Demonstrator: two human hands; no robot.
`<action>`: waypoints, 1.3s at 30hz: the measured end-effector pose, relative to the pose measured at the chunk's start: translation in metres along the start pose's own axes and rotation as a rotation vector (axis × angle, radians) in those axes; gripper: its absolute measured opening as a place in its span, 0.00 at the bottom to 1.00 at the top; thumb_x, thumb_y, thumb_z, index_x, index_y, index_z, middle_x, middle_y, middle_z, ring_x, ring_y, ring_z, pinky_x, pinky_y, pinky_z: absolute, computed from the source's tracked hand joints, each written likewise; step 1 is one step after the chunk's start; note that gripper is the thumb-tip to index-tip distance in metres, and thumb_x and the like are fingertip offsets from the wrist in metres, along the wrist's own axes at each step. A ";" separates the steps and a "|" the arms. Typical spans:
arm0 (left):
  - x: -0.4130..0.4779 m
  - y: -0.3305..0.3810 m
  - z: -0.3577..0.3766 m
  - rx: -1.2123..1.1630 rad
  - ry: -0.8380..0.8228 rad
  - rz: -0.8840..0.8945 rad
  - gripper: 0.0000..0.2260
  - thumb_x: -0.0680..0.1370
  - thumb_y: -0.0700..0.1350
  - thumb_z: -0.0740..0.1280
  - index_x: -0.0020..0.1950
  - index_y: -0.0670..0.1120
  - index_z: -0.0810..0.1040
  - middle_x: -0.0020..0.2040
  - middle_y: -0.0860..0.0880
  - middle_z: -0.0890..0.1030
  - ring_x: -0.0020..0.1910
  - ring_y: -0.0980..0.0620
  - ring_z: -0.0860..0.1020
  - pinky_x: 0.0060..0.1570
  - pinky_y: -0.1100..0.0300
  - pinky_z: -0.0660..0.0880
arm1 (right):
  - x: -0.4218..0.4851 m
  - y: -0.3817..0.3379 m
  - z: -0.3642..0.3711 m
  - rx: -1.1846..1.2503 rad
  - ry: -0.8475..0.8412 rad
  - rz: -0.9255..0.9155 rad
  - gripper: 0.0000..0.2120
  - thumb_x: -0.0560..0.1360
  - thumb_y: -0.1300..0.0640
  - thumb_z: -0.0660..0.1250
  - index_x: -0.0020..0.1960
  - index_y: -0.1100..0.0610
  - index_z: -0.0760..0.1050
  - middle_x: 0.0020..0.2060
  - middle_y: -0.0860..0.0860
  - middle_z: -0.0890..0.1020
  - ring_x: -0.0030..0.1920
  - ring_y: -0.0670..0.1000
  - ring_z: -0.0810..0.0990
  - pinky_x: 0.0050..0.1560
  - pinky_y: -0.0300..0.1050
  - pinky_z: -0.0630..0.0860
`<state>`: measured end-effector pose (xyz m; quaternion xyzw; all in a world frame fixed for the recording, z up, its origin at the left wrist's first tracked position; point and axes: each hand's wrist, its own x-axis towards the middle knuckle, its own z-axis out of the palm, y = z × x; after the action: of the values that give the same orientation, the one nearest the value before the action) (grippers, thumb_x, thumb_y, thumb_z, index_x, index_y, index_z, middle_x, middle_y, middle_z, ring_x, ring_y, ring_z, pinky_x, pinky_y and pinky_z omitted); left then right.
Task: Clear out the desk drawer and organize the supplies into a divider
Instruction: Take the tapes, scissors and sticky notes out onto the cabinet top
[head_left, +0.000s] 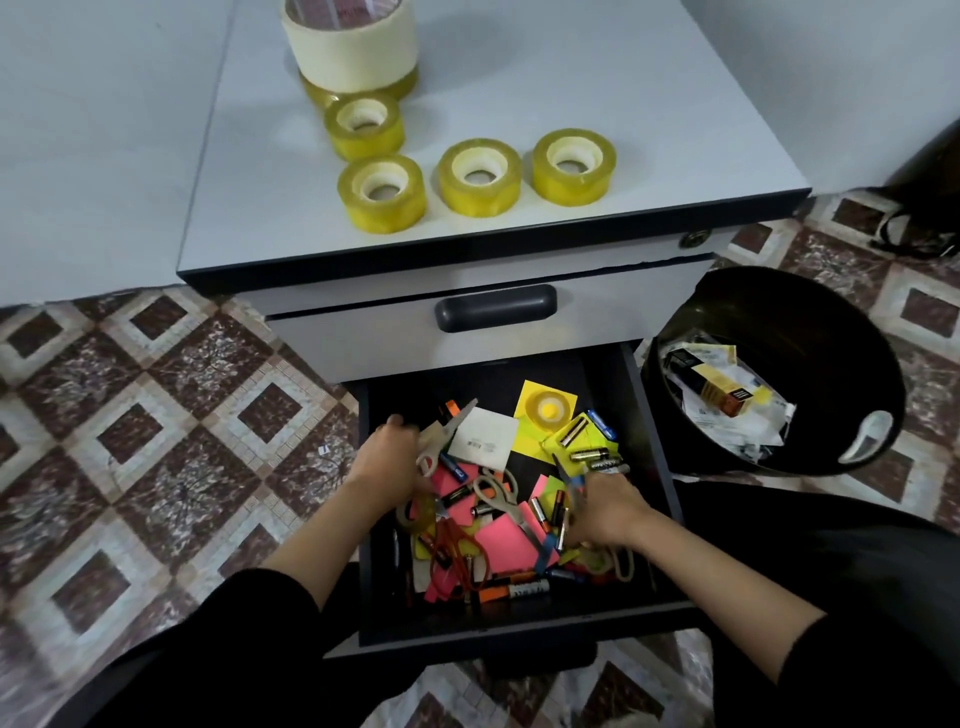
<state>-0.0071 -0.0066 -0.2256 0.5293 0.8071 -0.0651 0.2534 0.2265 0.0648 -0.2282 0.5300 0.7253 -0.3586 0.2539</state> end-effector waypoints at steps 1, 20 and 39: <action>-0.006 0.002 -0.002 -0.040 0.025 0.019 0.21 0.69 0.53 0.73 0.55 0.41 0.76 0.55 0.46 0.73 0.57 0.46 0.75 0.48 0.60 0.73 | -0.003 -0.001 -0.002 0.062 0.005 -0.012 0.15 0.68 0.54 0.74 0.35 0.57 0.68 0.38 0.52 0.76 0.43 0.51 0.80 0.39 0.42 0.75; -0.160 0.081 -0.119 -0.502 0.306 0.214 0.15 0.65 0.52 0.75 0.37 0.41 0.80 0.29 0.49 0.76 0.28 0.57 0.70 0.29 0.64 0.65 | -0.168 -0.010 -0.091 0.712 0.290 -0.493 0.15 0.64 0.61 0.78 0.44 0.48 0.77 0.35 0.52 0.79 0.31 0.46 0.79 0.33 0.41 0.79; -0.059 0.138 -0.303 -0.234 0.566 0.043 0.19 0.67 0.54 0.70 0.28 0.43 0.68 0.26 0.49 0.69 0.30 0.49 0.71 0.25 0.61 0.63 | -0.181 -0.038 -0.228 0.792 0.540 -0.602 0.13 0.66 0.56 0.77 0.44 0.47 0.76 0.34 0.53 0.79 0.35 0.50 0.79 0.36 0.48 0.81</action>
<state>0.0305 0.1175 0.0863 0.5107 0.8362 0.1836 0.0788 0.2491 0.1316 0.0567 0.4274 0.6937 -0.5118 -0.2724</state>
